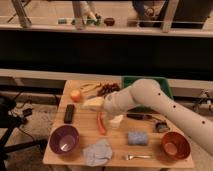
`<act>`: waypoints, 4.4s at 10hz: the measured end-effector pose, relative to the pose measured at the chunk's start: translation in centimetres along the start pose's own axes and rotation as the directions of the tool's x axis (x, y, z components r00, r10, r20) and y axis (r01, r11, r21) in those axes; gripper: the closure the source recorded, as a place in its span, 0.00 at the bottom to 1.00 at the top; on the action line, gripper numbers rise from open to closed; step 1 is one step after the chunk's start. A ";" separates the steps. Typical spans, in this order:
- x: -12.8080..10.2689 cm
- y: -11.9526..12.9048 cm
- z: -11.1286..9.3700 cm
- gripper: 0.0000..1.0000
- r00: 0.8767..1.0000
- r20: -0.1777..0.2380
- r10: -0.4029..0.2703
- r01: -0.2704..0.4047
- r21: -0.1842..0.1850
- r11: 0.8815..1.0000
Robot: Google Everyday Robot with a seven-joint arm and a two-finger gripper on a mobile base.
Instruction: Place eraser in table surface
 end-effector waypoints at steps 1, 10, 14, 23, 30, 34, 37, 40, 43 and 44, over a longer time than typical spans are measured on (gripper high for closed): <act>-0.4 -1.5 2.2 0.20 0.999 0.016 -0.038 0.038 -0.003 0.999; 3.3 -4.8 11.3 0.20 0.968 0.095 -0.232 0.233 -0.003 0.973; 3.3 -4.7 14.8 0.20 0.938 0.133 -0.320 0.329 -0.052 0.943; 6.7 -5.7 18.9 0.20 0.880 0.223 -0.420 0.460 -0.180 0.869; 5.4 -3.9 22.2 0.20 0.827 0.287 -0.483 0.561 -0.365 0.743; 5.5 -3.8 22.1 0.20 0.828 0.293 -0.478 0.559 -0.373 0.741; 4.9 -3.6 22.8 0.20 0.842 0.278 -0.462 0.539 -0.411 0.735; 5.0 -3.7 26.5 0.20 0.840 0.295 -0.455 0.543 -0.455 0.706; 6.6 -3.1 26.9 0.20 0.841 0.298 -0.452 0.541 -0.493 0.682; 7.5 -2.9 26.7 0.20 0.840 0.300 -0.451 0.541 -0.512 0.667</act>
